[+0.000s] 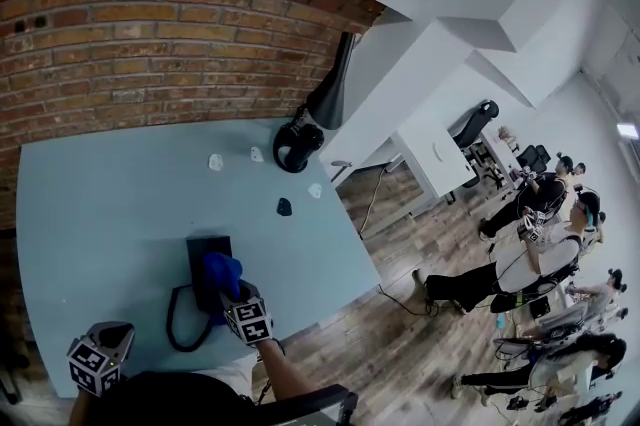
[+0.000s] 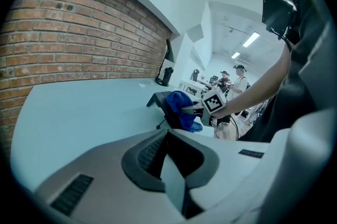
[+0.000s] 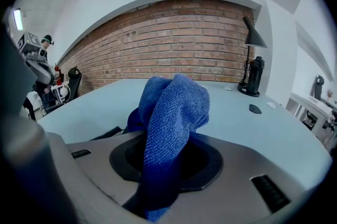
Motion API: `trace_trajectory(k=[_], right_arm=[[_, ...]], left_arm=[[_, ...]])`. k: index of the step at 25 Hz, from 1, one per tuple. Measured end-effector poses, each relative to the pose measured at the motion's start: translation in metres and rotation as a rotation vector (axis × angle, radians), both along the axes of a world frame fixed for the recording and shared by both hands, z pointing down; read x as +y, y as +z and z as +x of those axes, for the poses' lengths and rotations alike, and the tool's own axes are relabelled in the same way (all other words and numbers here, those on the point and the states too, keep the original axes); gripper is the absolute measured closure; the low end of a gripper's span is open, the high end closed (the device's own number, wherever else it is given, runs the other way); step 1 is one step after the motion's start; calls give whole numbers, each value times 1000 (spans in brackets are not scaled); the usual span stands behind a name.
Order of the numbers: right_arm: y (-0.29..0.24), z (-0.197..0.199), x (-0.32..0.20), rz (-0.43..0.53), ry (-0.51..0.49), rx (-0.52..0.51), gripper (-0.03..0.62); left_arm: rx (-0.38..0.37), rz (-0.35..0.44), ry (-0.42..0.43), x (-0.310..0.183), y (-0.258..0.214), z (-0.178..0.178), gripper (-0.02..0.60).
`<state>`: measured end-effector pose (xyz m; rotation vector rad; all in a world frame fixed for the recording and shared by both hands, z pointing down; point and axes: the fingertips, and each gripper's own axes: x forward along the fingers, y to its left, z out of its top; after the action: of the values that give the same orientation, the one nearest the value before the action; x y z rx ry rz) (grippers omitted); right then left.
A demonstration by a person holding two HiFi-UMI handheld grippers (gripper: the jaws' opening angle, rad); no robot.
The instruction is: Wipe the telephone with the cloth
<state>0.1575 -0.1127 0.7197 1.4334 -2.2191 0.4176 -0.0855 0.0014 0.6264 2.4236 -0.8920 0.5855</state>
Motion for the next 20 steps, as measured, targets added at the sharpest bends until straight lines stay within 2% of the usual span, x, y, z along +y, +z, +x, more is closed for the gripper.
trace_trajectory(k=[10,13,17,20], right_arm=[[7,-2,19,-57,23,0,461],[12,-2,30,-106,43,-11,461],[16,-8,48,-238,101,-149,462],[5,-39,67,-255,9,-195,474]], left_arm=[[8,9,12,2,-2,3,580],[12,13,19,4,-3,3,580],[11,32,23,3,-6,0,580],[18,29,22,5,-5,-1,580]])
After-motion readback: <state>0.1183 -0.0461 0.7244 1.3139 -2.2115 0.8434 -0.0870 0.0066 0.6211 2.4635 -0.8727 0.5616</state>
